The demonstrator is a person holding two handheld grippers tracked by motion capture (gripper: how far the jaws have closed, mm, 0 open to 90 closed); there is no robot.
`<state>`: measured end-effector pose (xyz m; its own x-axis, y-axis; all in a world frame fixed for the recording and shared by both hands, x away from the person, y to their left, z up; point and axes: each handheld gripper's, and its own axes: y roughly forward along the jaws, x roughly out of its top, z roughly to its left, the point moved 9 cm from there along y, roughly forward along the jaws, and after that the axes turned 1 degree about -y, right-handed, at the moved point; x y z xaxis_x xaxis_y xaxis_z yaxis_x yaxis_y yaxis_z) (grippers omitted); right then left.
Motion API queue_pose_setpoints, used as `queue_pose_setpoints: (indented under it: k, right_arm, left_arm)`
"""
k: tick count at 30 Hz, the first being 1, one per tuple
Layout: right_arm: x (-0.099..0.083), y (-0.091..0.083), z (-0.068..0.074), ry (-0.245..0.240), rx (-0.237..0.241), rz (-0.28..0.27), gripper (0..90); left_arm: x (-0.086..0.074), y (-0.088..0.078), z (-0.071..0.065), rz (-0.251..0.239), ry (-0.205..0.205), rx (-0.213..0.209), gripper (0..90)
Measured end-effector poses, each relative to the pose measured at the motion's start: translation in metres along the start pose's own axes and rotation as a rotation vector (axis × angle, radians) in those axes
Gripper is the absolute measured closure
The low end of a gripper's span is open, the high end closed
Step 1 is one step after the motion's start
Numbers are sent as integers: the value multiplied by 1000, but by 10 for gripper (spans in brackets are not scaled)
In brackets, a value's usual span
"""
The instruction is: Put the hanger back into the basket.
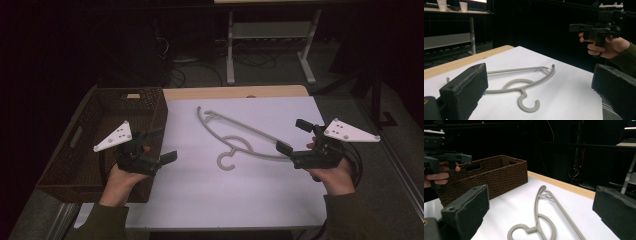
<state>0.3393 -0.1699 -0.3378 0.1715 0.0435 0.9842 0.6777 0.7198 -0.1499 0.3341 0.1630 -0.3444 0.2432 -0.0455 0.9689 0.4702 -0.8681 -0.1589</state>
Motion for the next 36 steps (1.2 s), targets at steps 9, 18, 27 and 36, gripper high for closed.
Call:
queue_pose_setpoints:
  k: [9, 18, 27, 36]
  right_arm:
    - [-7, 6, 0, -4, -11, 54, 3]
    - [-18, 23, 0, -23, 12, 145, 65]
    - [-38, 56, 0, -11, 46, 260, 210]
    - [-54, 94, 2, -12, 56, 368, 477]
  left_arm:
    - [-16, 18, -8, 136, 21, 8, 3]
    - [-30, 41, -15, 225, 34, 8, 3]
    - [-50, 54, -19, 255, 26, -10, 3]
    - [-57, 56, -21, 260, 36, -23, 3]
